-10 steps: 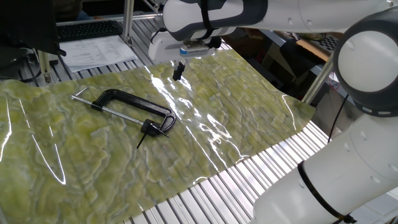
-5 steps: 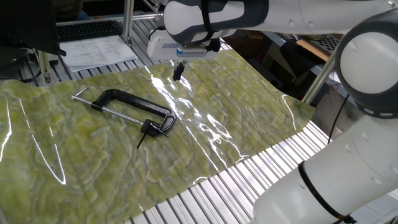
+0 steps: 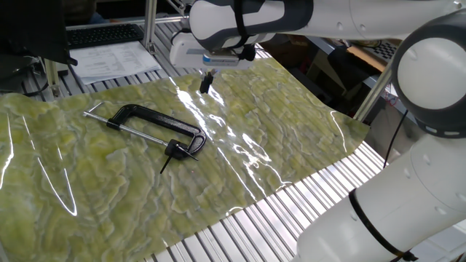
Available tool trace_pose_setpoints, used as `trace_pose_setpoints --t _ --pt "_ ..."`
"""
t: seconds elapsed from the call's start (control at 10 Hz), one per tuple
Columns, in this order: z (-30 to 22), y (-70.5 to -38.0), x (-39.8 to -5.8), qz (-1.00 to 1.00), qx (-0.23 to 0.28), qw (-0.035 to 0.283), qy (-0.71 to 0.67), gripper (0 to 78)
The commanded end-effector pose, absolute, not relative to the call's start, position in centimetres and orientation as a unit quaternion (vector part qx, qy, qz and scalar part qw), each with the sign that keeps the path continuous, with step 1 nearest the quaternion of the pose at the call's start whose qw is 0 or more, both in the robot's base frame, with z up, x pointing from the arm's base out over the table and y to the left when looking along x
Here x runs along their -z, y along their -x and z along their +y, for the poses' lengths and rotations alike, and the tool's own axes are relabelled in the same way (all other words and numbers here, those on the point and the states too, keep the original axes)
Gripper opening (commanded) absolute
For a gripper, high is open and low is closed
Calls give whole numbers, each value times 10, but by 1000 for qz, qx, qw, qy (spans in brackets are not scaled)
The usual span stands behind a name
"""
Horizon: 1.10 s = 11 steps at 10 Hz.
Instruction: Turn the hands of a clock
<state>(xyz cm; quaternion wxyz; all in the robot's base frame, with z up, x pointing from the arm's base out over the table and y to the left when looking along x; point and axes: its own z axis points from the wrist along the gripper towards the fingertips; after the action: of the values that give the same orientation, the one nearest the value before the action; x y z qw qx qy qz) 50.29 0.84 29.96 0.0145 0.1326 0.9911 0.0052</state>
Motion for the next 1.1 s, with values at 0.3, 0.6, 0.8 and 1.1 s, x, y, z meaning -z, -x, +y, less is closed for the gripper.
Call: trace_pose_setpoints --t 0.3,0.6,0.8,1.1 --pt "19 -517 -300 989 -7 25 -144 0" --pt "28 -533 -300 988 -7 23 -150 0" --pt "32 -538 -295 988 -5 30 -150 0" --pt "32 -538 -295 988 -5 34 -153 0"
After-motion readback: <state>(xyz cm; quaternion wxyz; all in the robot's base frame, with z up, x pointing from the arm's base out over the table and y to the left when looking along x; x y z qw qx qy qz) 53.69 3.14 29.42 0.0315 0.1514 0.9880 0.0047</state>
